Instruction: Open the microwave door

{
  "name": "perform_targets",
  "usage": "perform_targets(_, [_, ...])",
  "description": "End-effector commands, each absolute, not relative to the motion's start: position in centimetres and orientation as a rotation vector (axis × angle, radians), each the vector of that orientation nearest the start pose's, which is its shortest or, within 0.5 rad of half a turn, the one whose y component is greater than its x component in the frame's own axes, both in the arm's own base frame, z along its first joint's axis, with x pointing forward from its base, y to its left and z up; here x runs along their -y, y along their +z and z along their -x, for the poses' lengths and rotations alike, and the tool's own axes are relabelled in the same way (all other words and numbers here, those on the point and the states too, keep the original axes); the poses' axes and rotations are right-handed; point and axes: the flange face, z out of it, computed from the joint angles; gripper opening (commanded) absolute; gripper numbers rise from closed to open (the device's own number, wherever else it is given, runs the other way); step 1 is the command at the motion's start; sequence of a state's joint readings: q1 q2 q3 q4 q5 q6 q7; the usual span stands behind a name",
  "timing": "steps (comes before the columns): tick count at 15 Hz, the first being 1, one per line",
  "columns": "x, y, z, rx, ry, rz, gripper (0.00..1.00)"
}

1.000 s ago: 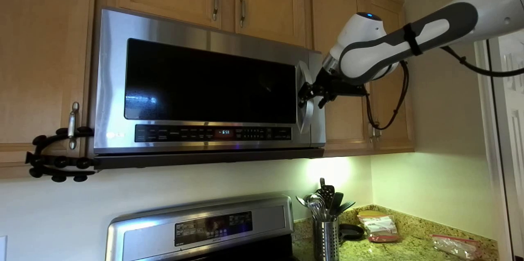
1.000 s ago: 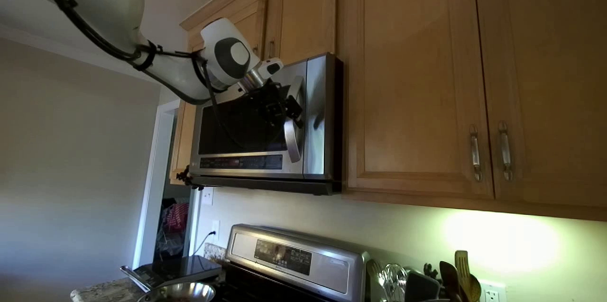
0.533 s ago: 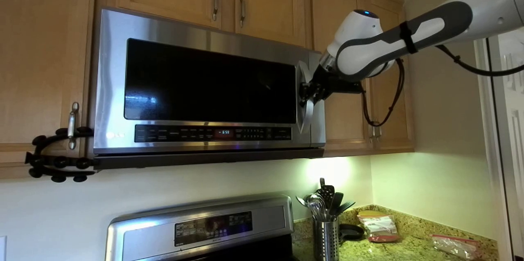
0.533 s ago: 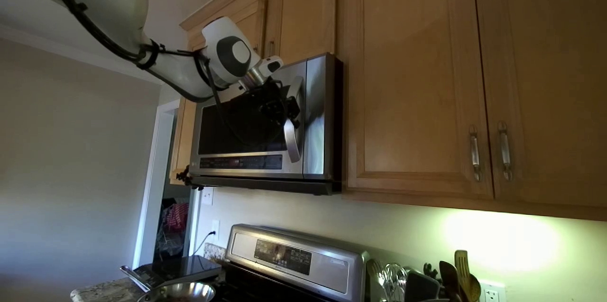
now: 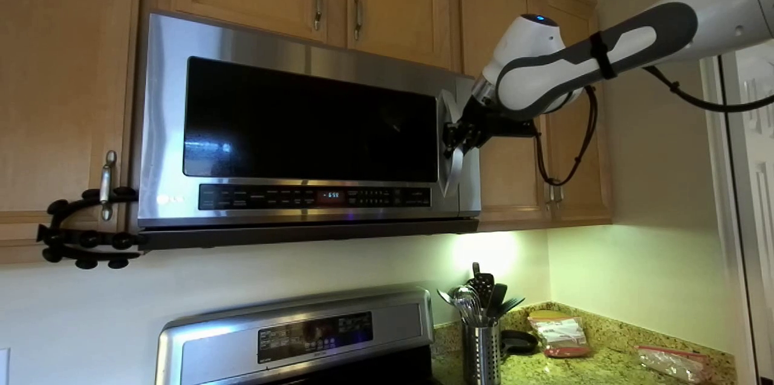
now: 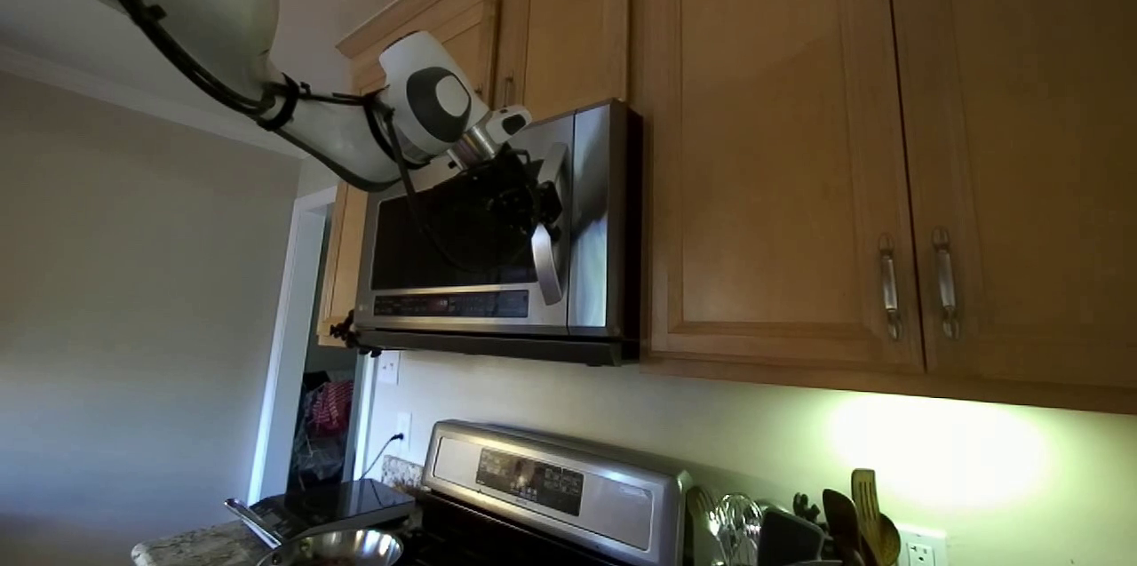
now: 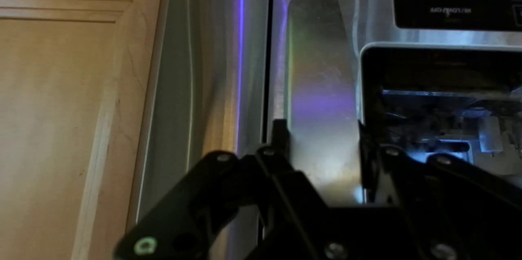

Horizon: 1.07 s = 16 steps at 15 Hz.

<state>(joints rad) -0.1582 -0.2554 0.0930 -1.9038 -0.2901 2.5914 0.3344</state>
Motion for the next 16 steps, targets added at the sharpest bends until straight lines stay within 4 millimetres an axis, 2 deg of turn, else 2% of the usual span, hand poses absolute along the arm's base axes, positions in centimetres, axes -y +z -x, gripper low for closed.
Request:
perform_targets(1, [0.7,69.2,-51.6,-0.267,-1.382,3.031,0.13])
perform_targets(8, [-1.9,69.6,-48.3,-0.194,-1.371,3.132,0.13])
perform_targets(13, [-6.6,70.1,-42.4,-0.101,-1.153,3.289,0.13])
perform_targets(14, [-7.0,70.1,-41.5,-0.088,-1.085,3.299,0.63])
perform_targets(16, [-7.5,69.5,-39.9,-0.083,-0.934,3.317,0.69])
